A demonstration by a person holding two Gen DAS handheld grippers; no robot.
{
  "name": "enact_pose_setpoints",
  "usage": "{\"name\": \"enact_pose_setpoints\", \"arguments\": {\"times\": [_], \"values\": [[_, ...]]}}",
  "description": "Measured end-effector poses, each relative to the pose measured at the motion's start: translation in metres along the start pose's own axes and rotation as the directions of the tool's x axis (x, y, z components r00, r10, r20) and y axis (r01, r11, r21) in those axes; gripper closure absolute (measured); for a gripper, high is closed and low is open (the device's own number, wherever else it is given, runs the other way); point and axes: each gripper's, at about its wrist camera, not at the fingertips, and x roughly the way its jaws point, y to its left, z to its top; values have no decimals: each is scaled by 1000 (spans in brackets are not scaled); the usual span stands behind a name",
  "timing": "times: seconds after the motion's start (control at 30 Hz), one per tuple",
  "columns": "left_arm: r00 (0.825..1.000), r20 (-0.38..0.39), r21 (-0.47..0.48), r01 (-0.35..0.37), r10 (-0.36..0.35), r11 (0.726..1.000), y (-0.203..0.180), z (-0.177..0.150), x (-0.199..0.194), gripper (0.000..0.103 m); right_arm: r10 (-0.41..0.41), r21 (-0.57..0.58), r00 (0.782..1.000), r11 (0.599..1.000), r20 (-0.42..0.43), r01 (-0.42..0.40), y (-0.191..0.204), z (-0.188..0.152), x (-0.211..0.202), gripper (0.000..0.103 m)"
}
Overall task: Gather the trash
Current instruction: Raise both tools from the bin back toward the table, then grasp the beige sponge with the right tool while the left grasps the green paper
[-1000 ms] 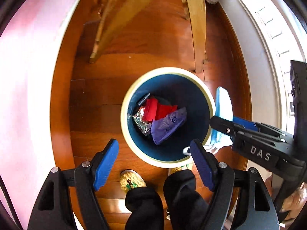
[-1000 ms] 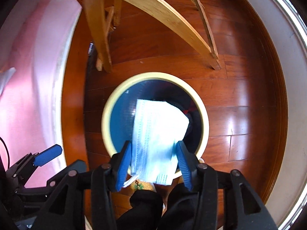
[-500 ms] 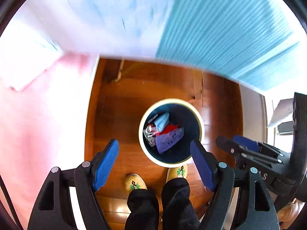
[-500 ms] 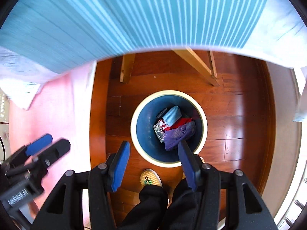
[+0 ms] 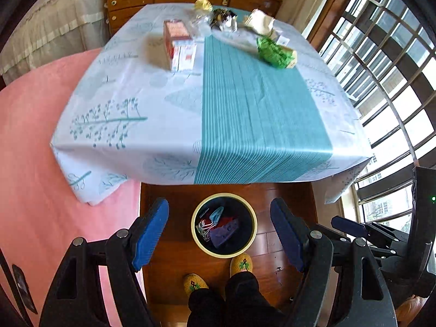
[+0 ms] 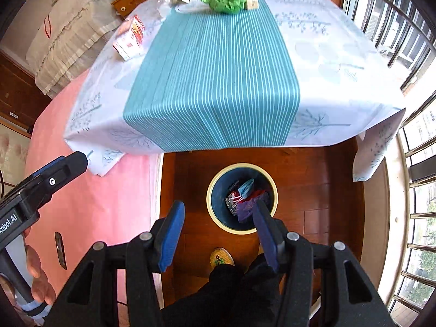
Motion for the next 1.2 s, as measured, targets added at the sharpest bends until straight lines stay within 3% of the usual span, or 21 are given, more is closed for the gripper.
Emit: {"name": "enact_pose_setpoints", "arguments": {"times": [0.1,0.2,0.5,0.7,0.93,1.2], "values": [[998,56,32,-2,0,999,-13,17,-35,28,-10,0,998,1000,68,10,7,8,-35,50],[993,105,56,-53,47,997,-23,35,-64,28,-25,-2,989,1000,146,26,12,20,-68,50],[987,149,55,-73,64,996,-23,86,-82,28,-61,10,949,998,308,61,11,70,-120,50],[990,121,16,-79,77,997,-22,122,-62,28,-37,-10,957,999,288,42,0,119,-105,51],[994,67,-52,-85,89,995,-31,165,-8,28,-1,-55,967,998,254,15,-29,197,-71,56],[991,-45,-176,-133,127,975,-57,216,72,28,70,-138,994,989,80,-59,-61,295,1,62]]}}
